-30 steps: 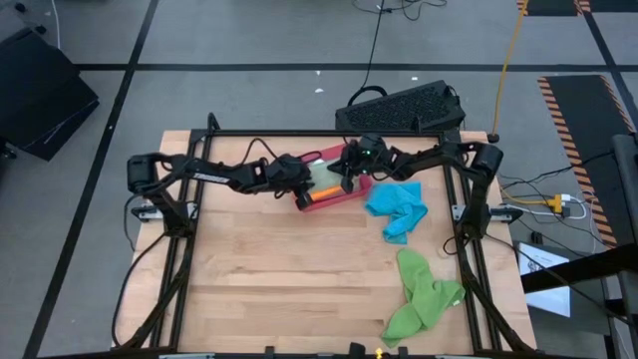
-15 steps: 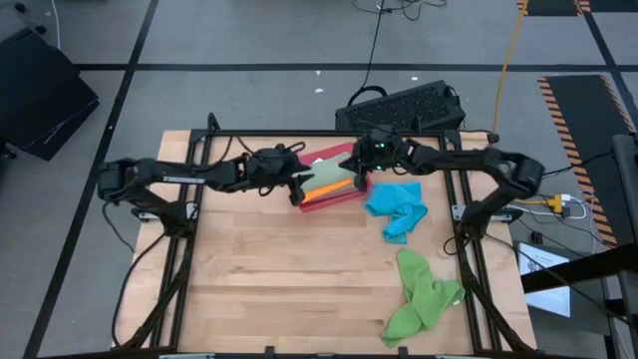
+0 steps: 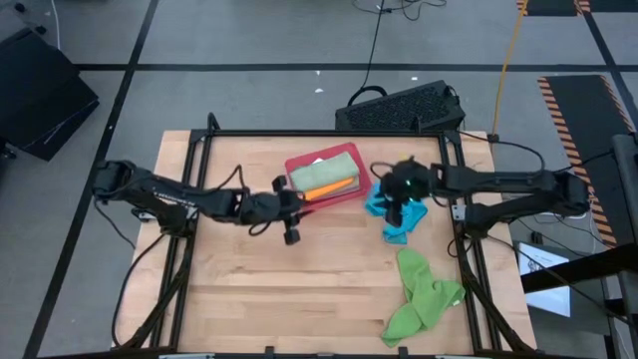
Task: Fold microfiber towels
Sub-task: Fold the blue microfiber cloth
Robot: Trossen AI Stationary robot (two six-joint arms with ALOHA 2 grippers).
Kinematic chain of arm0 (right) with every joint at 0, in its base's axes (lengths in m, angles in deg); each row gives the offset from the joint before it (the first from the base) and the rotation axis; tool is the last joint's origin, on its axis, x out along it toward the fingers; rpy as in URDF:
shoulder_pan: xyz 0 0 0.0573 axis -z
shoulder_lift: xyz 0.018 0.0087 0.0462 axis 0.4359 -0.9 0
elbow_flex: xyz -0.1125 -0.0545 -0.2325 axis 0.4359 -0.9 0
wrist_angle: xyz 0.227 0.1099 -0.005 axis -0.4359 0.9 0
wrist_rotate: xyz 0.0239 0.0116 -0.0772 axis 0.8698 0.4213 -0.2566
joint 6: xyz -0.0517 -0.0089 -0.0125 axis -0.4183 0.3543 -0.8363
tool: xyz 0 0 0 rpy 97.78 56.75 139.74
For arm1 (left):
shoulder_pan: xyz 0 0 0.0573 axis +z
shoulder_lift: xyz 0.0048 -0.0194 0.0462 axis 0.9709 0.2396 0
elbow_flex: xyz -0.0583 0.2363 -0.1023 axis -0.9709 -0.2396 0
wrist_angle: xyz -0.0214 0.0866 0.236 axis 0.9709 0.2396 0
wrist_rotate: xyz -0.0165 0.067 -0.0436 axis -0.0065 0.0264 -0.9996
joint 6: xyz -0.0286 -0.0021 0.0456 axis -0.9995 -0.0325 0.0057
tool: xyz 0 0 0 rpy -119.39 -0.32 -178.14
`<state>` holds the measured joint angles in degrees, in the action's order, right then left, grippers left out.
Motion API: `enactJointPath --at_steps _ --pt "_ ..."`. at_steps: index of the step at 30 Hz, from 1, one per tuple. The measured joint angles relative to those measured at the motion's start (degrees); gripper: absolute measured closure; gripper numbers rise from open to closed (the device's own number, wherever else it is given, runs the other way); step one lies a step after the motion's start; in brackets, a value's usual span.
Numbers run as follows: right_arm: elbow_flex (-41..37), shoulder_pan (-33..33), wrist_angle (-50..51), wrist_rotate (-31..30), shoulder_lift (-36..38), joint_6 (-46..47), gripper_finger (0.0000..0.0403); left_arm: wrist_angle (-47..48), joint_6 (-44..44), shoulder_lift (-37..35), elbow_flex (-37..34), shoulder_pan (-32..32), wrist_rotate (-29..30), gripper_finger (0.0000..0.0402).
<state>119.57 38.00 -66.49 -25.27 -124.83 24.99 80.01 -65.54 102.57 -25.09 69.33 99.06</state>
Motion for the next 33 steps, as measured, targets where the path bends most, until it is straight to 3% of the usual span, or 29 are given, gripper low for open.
enactJointPath --at_steps 7,17,22,28,33 --pt "-11.3 -4.1 1.0 -10.8 3.9 8.7 0.0242 -0.8 -0.2 0.7 0.0 -6.0 5.6 0.0293" --pt "-21.3 -7.6 -7.7 -10.8 3.7 10.2 0.0222 -0.1 -5.8 1.0 0.0 -8.9 4.6 0.0293" --pt "-25.5 -7.8 -13.1 -11.1 3.1 10.5 0.0266 -2.6 -7.9 3.0 0.1 -10.6 4.7 0.0293" --pt "-28.0 -7.9 -21.4 -3.3 3.4 12.5 0.0385 -9.2 -8.3 7.5 0.2 -11.9 5.6 0.0293" --pt "-27.8 -8.8 -32.2 1.0 4.0 12.7 0.0384 -14.8 -8.8 11.9 0.1 -12.3 6.1 0.0293"
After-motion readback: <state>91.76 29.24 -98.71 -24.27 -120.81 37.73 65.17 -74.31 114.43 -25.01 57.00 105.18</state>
